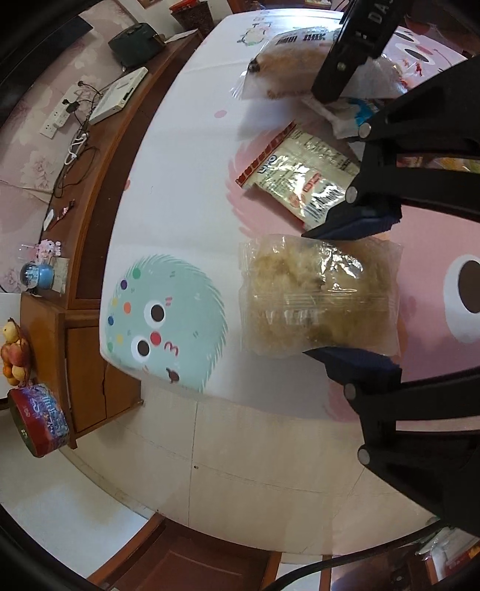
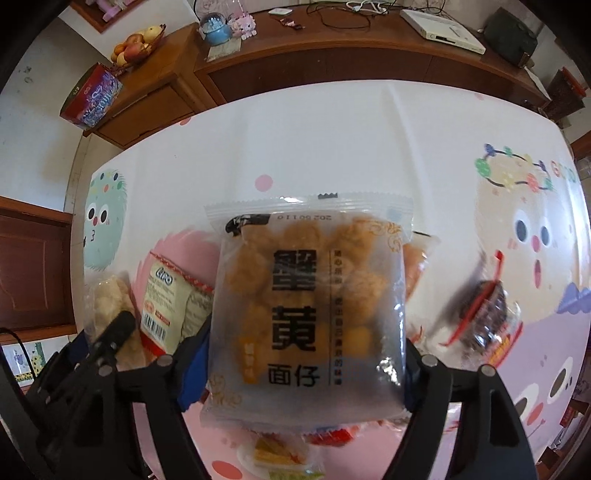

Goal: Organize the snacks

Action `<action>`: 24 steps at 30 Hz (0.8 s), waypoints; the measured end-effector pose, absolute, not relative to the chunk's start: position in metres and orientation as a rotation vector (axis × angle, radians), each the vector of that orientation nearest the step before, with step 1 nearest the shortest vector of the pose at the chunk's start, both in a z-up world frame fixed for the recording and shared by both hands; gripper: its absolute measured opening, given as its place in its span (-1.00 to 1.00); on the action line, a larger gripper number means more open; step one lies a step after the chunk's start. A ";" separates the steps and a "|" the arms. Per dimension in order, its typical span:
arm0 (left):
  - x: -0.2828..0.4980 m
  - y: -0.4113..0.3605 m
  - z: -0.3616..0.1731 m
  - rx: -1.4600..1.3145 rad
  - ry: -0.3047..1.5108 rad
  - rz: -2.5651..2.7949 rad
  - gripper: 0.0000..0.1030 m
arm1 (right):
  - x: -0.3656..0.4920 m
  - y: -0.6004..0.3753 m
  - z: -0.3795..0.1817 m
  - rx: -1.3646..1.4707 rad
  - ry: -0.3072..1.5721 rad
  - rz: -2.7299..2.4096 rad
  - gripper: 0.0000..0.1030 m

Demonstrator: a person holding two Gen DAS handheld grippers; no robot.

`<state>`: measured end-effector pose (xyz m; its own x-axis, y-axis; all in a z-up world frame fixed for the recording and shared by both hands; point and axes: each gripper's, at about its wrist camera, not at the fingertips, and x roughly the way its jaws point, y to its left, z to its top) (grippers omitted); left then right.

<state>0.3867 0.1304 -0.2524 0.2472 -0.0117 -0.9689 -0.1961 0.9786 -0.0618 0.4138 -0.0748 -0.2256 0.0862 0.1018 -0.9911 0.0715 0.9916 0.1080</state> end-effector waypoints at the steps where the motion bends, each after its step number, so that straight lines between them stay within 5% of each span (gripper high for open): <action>1: 0.383 0.132 -0.249 -0.187 1.314 0.123 -0.05 | 0.410 -0.077 -0.222 0.148 1.479 0.027 0.52; 24: 0.195 0.132 -0.063 -0.049 1.140 -0.105 -0.05 | 0.225 -0.105 -0.039 0.126 1.161 0.140 0.53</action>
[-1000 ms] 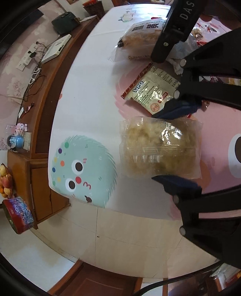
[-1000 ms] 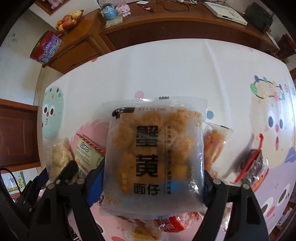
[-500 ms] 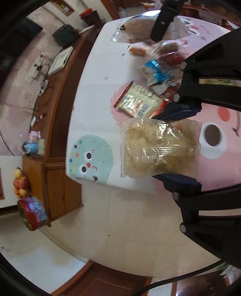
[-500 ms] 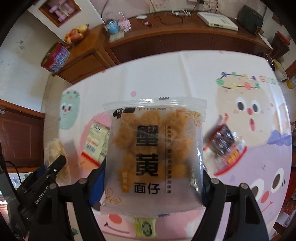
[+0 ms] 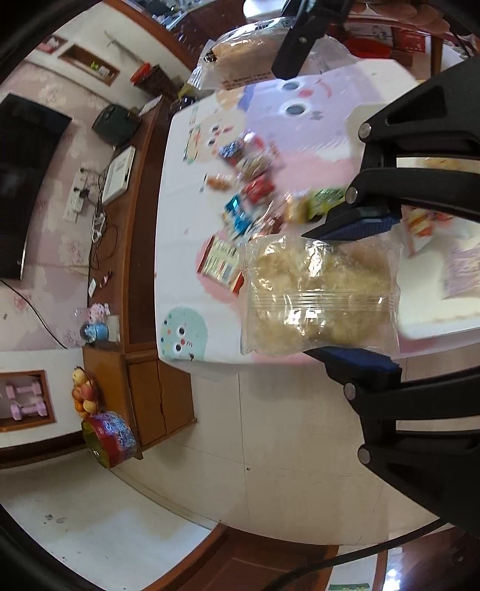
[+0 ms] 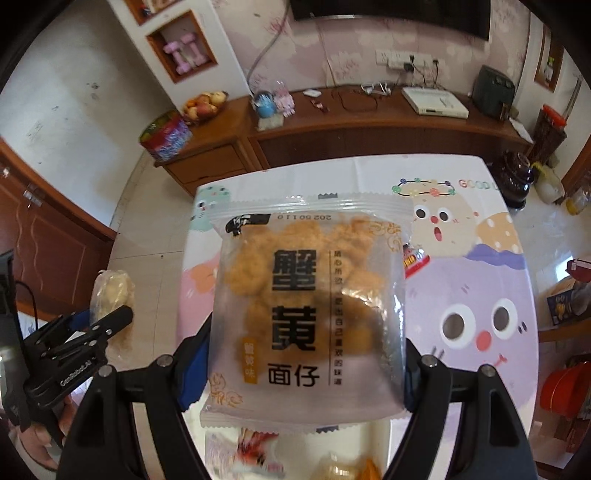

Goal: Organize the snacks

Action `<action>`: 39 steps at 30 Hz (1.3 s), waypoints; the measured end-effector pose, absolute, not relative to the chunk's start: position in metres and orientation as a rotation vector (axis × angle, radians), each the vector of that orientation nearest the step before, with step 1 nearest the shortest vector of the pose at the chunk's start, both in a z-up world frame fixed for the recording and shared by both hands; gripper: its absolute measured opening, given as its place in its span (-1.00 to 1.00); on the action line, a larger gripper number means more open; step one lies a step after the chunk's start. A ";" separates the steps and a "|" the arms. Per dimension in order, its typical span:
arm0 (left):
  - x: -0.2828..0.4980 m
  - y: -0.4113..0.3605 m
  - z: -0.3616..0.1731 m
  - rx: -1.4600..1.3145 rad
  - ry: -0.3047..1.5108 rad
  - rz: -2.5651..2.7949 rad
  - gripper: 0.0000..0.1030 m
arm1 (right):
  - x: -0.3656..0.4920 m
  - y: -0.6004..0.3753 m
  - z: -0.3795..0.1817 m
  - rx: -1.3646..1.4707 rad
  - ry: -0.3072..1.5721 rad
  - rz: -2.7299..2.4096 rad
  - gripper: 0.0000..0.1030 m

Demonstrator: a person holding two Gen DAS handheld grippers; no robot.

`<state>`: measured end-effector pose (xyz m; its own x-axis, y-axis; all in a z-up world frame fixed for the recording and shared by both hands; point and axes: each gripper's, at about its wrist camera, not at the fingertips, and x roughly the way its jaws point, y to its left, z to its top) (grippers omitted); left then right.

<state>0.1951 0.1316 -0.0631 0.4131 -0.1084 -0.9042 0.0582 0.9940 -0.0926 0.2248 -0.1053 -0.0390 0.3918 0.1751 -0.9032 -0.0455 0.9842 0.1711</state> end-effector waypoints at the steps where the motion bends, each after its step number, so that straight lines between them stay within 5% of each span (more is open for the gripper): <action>1: 0.185 0.130 -0.058 -0.046 1.136 -0.117 -0.05 | 0.215 -0.103 -0.034 0.117 1.149 0.143 0.53; 13: 0.084 0.114 -0.042 -0.011 1.092 -0.206 -0.05 | 0.091 -0.082 0.003 0.022 1.027 0.160 0.55; 39: 0.008 0.088 -0.112 0.042 1.130 -0.146 -0.05 | 0.000 -0.067 -0.066 0.010 1.112 0.046 0.56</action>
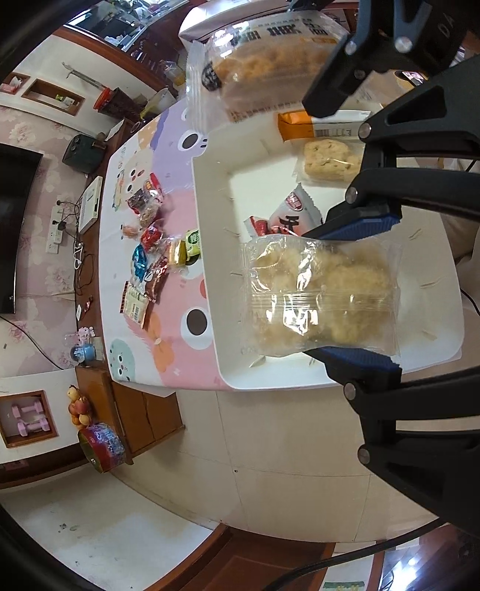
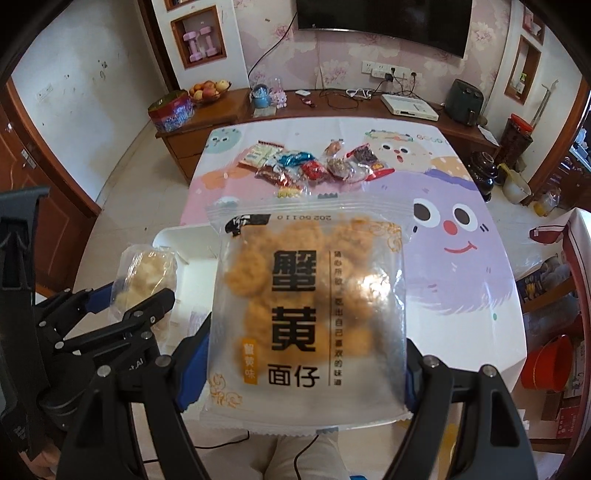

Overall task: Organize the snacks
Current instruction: 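Carry both bags over the white tray and open both grippers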

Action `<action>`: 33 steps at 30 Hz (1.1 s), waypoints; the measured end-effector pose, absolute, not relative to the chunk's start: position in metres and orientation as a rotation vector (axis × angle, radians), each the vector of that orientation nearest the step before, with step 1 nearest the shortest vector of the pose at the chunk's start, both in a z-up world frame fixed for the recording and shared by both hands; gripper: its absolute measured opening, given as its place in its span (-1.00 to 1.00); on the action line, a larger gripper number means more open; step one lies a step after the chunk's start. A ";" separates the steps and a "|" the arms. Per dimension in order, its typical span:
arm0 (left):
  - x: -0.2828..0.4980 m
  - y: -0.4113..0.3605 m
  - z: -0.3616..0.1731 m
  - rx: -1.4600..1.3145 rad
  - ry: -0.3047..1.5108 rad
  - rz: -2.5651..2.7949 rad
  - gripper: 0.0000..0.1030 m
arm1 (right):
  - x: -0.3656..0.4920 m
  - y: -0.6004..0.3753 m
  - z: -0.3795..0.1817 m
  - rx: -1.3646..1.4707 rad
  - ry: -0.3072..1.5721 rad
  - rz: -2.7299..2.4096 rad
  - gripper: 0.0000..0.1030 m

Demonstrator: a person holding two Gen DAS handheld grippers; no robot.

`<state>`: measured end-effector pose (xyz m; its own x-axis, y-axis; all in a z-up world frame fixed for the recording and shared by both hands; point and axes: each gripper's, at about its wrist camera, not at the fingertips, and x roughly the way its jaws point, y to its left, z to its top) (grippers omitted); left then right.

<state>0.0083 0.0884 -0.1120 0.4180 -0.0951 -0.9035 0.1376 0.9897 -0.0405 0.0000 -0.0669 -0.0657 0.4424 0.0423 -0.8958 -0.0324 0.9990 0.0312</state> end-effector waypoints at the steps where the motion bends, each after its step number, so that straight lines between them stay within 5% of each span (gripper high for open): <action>1: 0.008 0.087 -0.113 0.043 1.134 -0.148 -0.05 | -0.001 -0.066 -0.068 0.009 1.119 0.048 0.56; 19: 0.005 0.090 -0.119 0.027 1.161 -0.135 -0.02 | -0.001 -0.065 -0.085 0.019 1.195 0.074 0.60; 24: 0.007 0.098 -0.115 0.011 1.134 -0.100 0.66 | 0.003 -0.069 -0.087 0.032 1.208 0.059 0.63; 33: 0.015 0.105 -0.116 -0.013 1.143 -0.083 0.70 | 0.005 -0.060 -0.071 -0.008 1.143 0.062 0.63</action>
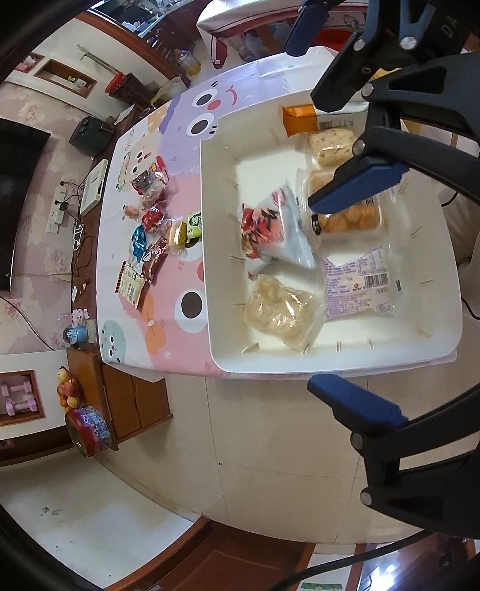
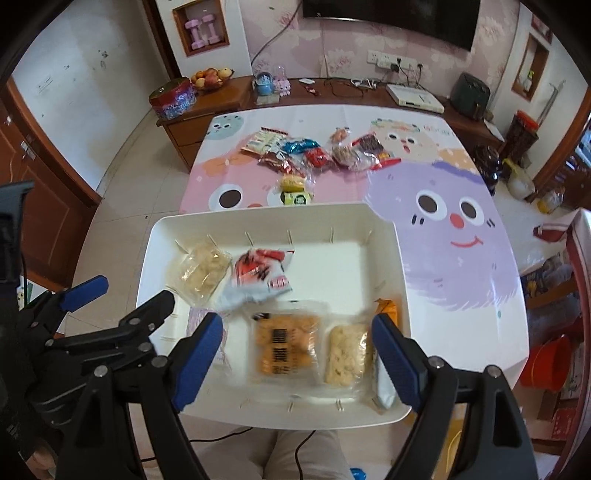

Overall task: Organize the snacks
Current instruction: 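Carry both bags over the white tray and open both grippers, then move both grippers from the tray back over the snack pile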

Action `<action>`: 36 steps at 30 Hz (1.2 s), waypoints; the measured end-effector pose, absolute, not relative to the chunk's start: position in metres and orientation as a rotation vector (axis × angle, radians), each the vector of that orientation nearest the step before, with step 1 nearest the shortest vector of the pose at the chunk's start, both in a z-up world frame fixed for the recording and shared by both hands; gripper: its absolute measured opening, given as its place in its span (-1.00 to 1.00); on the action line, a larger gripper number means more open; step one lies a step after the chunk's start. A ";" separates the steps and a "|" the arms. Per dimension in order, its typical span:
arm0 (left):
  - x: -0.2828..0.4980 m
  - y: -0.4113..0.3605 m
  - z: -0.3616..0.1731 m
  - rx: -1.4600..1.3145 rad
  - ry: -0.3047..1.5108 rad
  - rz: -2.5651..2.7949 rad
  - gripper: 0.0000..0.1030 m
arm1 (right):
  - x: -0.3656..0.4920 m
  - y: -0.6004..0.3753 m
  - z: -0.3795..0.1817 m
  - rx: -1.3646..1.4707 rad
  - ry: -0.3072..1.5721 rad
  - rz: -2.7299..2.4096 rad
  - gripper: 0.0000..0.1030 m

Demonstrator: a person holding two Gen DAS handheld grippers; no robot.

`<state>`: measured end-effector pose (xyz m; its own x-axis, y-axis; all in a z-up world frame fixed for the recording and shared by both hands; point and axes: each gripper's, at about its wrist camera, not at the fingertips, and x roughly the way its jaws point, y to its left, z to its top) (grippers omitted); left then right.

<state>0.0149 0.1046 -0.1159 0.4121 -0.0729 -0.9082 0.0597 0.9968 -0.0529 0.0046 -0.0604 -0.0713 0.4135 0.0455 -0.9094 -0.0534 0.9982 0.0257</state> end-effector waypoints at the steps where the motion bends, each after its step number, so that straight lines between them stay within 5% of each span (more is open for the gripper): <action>1: 0.015 0.104 -0.115 -0.011 1.141 -0.082 0.70 | 0.005 -0.060 -0.070 -0.011 1.140 0.064 0.63; 36: 0.039 0.092 -0.107 0.029 1.110 -0.046 0.70 | 0.029 -0.066 -0.059 -0.031 1.116 0.073 0.63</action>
<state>0.0390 0.0917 -0.1067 0.4435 -0.0225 -0.8960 0.0512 0.9987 0.0002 0.0289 -0.0664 -0.0593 0.4374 0.0435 -0.8982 -0.0746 0.9971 0.0119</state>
